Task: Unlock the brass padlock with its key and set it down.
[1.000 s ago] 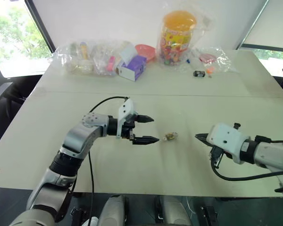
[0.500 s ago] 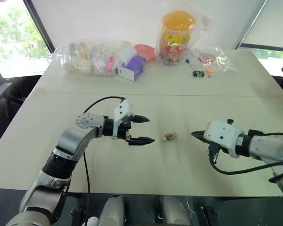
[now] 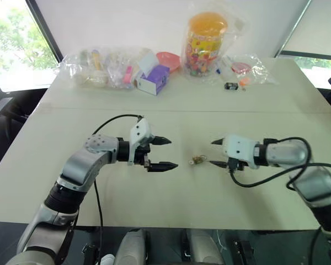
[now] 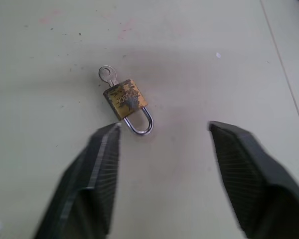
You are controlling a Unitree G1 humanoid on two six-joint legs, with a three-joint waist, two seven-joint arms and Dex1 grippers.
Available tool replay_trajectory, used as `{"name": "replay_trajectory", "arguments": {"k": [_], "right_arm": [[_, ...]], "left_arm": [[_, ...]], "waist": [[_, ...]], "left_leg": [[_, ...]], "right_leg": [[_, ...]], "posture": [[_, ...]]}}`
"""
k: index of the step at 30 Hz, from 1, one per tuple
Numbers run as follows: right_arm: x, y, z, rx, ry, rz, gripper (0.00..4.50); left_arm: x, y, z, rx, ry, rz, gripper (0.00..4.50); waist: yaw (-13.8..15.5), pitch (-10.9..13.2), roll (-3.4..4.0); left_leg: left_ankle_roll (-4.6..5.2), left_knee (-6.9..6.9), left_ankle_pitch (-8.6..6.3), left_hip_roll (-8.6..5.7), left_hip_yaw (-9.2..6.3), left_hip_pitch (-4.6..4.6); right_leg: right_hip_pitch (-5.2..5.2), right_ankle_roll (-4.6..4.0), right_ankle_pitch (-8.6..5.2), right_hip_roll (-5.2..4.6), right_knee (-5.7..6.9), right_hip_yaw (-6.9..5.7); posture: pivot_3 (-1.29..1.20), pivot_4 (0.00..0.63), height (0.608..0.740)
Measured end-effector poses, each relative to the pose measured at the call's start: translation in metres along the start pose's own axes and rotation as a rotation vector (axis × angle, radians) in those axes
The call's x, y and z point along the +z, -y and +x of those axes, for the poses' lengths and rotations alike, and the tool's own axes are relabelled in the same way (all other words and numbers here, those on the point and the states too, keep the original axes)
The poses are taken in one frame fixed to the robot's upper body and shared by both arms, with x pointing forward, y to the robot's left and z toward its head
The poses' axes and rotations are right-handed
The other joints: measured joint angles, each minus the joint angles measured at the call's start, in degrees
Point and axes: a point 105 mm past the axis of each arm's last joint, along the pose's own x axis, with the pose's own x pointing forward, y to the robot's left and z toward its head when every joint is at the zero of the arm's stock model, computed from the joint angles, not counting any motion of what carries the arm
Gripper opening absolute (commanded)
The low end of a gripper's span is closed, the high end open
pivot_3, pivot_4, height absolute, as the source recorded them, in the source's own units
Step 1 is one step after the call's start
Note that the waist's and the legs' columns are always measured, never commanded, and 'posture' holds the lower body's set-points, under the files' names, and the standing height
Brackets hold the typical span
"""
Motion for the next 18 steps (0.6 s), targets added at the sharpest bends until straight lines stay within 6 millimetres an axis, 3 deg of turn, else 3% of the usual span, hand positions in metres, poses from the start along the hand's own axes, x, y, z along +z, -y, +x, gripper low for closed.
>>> {"name": "replay_trajectory", "arguments": {"k": [7,16,18], "right_arm": [[-0.010,-0.006,0.025,0.119,0.057,0.117,4.47],[-0.022,0.005,0.034,0.169,0.095,0.176,4.47],[-0.023,0.005,0.035,0.174,0.100,0.175,3.92]], "left_arm": [[0.001,-0.002,-0.003,0.007,-0.007,0.005,4.50],[0.001,-0.001,-0.002,0.019,-0.006,0.011,4.50],[0.002,-0.001,-0.002,0.019,-0.005,0.013,4.50]], "waist": [[0.1,0.0,0.00],[-0.1,0.0,0.01],[-0.1,0.0,0.01]], "left_leg": [[0.00,0.01,0.00,-0.02,0.03,-0.01],[-0.01,0.01,0.00,0.00,0.03,0.09],[-0.01,0.01,0.00,0.00,0.04,0.16]], "right_leg": [[0.00,0.00,0.00,-0.06,0.01,0.00],[0.08,0.00,0.00,-0.13,0.04,0.00],[0.15,0.00,0.00,-0.15,0.04,0.00]], "posture": [[0.00,0.150,0.735],[0.00,0.150,0.735],[0.00,0.150,0.735]]}}
